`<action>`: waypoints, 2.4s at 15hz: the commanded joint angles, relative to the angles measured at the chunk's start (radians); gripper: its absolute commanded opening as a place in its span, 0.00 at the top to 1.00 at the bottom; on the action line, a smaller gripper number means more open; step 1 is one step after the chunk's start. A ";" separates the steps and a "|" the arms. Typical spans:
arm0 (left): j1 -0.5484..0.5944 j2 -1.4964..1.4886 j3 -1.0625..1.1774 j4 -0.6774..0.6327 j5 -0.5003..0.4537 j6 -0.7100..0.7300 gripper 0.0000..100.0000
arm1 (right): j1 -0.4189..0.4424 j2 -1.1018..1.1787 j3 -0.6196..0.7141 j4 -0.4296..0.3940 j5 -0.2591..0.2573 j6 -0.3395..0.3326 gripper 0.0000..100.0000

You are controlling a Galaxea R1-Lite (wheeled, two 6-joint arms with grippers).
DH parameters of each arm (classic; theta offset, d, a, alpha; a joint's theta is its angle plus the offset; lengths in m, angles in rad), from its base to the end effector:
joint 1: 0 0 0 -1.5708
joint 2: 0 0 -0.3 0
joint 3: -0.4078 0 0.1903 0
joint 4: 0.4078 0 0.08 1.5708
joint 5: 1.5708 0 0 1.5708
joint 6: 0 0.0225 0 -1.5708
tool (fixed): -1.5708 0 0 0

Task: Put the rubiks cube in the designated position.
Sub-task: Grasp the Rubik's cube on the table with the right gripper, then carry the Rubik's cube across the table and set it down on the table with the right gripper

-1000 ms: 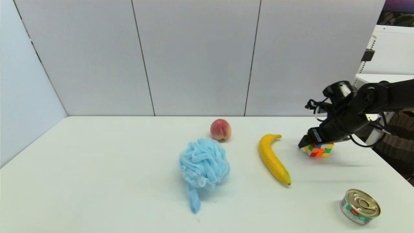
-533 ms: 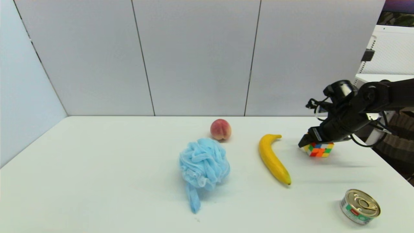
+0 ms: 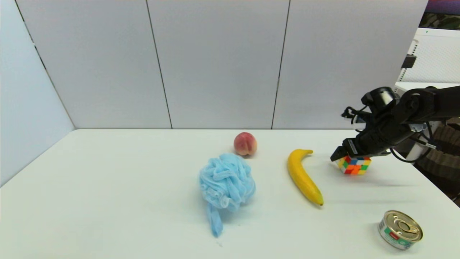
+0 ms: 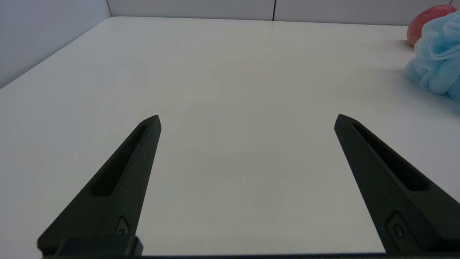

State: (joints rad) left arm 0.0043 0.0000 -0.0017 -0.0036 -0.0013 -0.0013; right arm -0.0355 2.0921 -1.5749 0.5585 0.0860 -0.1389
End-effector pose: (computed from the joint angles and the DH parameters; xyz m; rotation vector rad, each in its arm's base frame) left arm -0.0229 -0.0001 0.0763 -0.0013 -0.0053 0.0030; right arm 0.3871 -0.0118 0.1493 -0.0600 1.0680 0.1199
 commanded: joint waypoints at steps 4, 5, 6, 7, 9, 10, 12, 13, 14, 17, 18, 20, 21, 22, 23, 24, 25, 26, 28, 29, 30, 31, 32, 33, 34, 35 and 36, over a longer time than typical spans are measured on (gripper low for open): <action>0.000 0.002 0.000 -0.003 0.000 0.000 0.00 | -0.003 0.003 -0.001 0.004 0.001 -0.001 1.00; 0.000 0.002 0.000 -0.003 0.000 0.000 0.00 | -0.003 0.003 -0.001 0.004 0.001 -0.001 1.00; 0.000 0.002 0.000 -0.003 0.000 0.000 0.00 | -0.003 0.003 -0.001 0.004 0.001 -0.001 1.00; 0.000 0.002 0.000 -0.003 0.000 0.000 0.00 | -0.003 0.003 0.001 0.006 0.001 -0.001 1.00; 0.000 0.002 0.000 0.001 0.000 0.000 0.00 | -0.003 -0.006 -0.004 0.043 0.000 -0.004 1.00; 0.000 0.002 0.000 0.001 0.000 0.000 0.00 | -0.003 -0.015 -0.011 0.073 -0.003 -0.005 1.00; 0.000 0.002 0.000 0.001 0.000 0.000 0.00 | 0.002 -0.041 -0.040 0.098 -0.005 -0.001 1.00; 0.000 0.002 0.000 -0.003 0.000 0.000 0.00 | 0.006 -0.055 -0.053 0.098 -0.005 -0.001 1.00; 0.000 0.002 0.000 -0.003 0.000 0.000 0.00 | 0.009 -0.066 -0.066 0.098 -0.003 -0.001 1.00; 0.000 0.002 0.000 -0.003 0.000 0.000 0.00 | 0.040 -0.099 -0.132 0.115 0.001 0.001 1.00; 0.000 0.002 0.000 -0.003 0.000 0.000 0.00 | 0.057 -0.107 -0.155 0.123 0.003 0.001 1.00; 0.000 0.002 0.000 0.001 0.000 0.000 0.00 | 0.114 -0.115 -0.221 0.126 0.028 0.032 1.00; 0.000 0.002 0.000 -0.003 0.000 0.000 0.00 | 0.152 -0.115 -0.260 0.124 0.040 0.051 1.00; 0.000 0.002 0.000 0.001 0.000 0.000 0.00 | 0.201 -0.115 -0.298 0.123 0.043 0.067 1.00; 0.000 0.002 0.000 -0.003 0.000 0.000 0.00 | 0.240 -0.112 -0.330 0.124 0.046 0.075 1.00; 0.000 0.002 0.000 0.001 0.000 0.000 0.00 | 0.278 -0.109 -0.356 0.121 0.064 0.078 1.00; 0.000 0.002 0.000 0.001 0.000 0.000 0.00 | 0.312 -0.104 -0.373 0.107 0.104 0.075 1.00; 0.000 0.002 0.000 0.001 0.000 0.000 0.00 | 0.345 -0.099 -0.373 0.069 0.147 0.067 1.00; 0.000 0.002 0.000 -0.003 0.000 0.000 0.00 | 0.427 -0.076 -0.373 -0.015 0.199 0.065 1.00; 0.000 0.002 0.000 -0.003 0.000 0.000 0.00 | 0.457 -0.067 -0.373 -0.034 0.216 0.061 1.00; 0.000 0.002 0.000 -0.003 0.000 0.000 0.00 | 0.485 -0.053 -0.373 -0.060 0.230 0.059 1.00; 0.000 0.002 0.000 -0.003 0.000 0.000 0.00 | 0.516 -0.035 -0.373 -0.097 0.235 0.058 1.00; 0.000 0.002 0.000 -0.003 0.000 0.000 0.00 | 0.542 -0.018 -0.373 -0.135 0.233 0.058 1.00; 0.000 0.002 0.000 -0.003 0.000 0.000 0.00 | 0.568 0.011 -0.373 -0.181 0.233 0.058 1.00; 0.000 0.002 0.000 0.001 0.000 0.000 0.00 | 0.586 0.032 -0.373 -0.213 0.235 0.058 1.00; 0.000 0.002 0.000 -0.003 0.000 0.000 0.00 | 0.599 0.057 -0.373 -0.244 0.235 0.058 1.00; 0.000 0.002 0.000 0.001 0.000 0.000 0.00 | 0.611 0.077 -0.373 -0.273 0.235 0.053 1.00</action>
State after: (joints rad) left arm 0.0043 0.0000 -0.0017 -0.0043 -0.0017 -0.0013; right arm 0.5406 2.1023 -1.9483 0.3315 0.3174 -0.0809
